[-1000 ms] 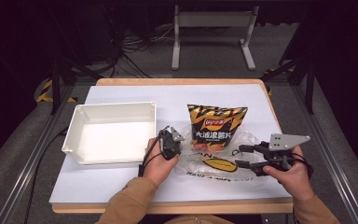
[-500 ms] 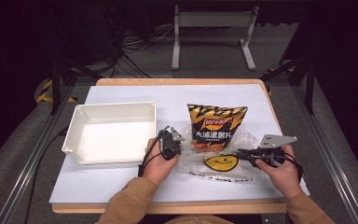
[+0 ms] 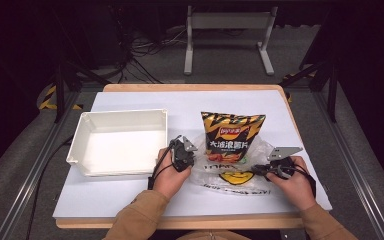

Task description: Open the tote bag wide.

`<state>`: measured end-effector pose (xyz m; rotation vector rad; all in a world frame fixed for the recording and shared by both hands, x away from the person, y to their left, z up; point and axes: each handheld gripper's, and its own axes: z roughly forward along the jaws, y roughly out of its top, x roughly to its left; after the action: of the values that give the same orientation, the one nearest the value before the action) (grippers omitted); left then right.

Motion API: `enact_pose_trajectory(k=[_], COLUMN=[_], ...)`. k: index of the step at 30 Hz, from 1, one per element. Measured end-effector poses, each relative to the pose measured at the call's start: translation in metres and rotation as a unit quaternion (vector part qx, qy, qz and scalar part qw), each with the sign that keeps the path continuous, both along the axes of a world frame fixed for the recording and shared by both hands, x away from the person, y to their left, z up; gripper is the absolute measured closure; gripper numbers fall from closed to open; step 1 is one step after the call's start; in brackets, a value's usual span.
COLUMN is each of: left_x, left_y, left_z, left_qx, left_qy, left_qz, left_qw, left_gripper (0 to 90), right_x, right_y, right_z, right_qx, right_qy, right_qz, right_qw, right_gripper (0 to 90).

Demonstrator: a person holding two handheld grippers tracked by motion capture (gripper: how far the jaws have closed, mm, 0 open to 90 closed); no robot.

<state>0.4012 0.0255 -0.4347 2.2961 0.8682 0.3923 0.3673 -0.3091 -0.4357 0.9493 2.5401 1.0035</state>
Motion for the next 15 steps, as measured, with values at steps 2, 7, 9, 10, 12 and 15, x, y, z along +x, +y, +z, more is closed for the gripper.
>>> enact_pose_trajectory(k=[2, 7, 9, 10, 12, 15], left_x=[0.0, 0.0, 0.0, 0.0, -0.001, -0.001], left_y=[0.0, 0.001, 0.0, 0.0, 0.0, 0.001], left_z=[0.0, 0.0, 0.0, 0.001, 0.001, 0.001], left_qx=[0.0, 0.001, 0.001, 0.002, 0.001, -0.002], left_qy=[-0.002, -0.002, -0.002, -0.001, -0.001, 0.001], left_qz=[0.001, 0.0, 0.0, -0.001, -0.002, -0.002], left_qw=[1.0, 1.0, 1.0, 1.0, 1.0, 1.0], left_gripper=[81.0, 80.4, 80.2, 80.2, 80.2, 80.1], right_x=[-0.001, -0.008, -0.011, -0.013, -0.016, -0.021], right_y=[0.0, -0.004, -0.005, -0.006, -0.007, -0.009], right_z=[0.001, 0.021, 0.029, 0.033, 0.04, 0.053], right_qx=[-0.002, 0.044, 0.049, 0.055, 0.069, 0.092], right_qy=[-0.002, -0.023, -0.033, -0.039, -0.046, -0.064], right_qz=[0.0, 0.002, 0.006, 0.008, 0.012, 0.012], right_qw=[1.0, 0.9988, 0.9982, 0.9977, 0.9965, 0.9936], right_gripper=[76.5, 65.0, 60.8, 58.8, 54.7, 51.1])
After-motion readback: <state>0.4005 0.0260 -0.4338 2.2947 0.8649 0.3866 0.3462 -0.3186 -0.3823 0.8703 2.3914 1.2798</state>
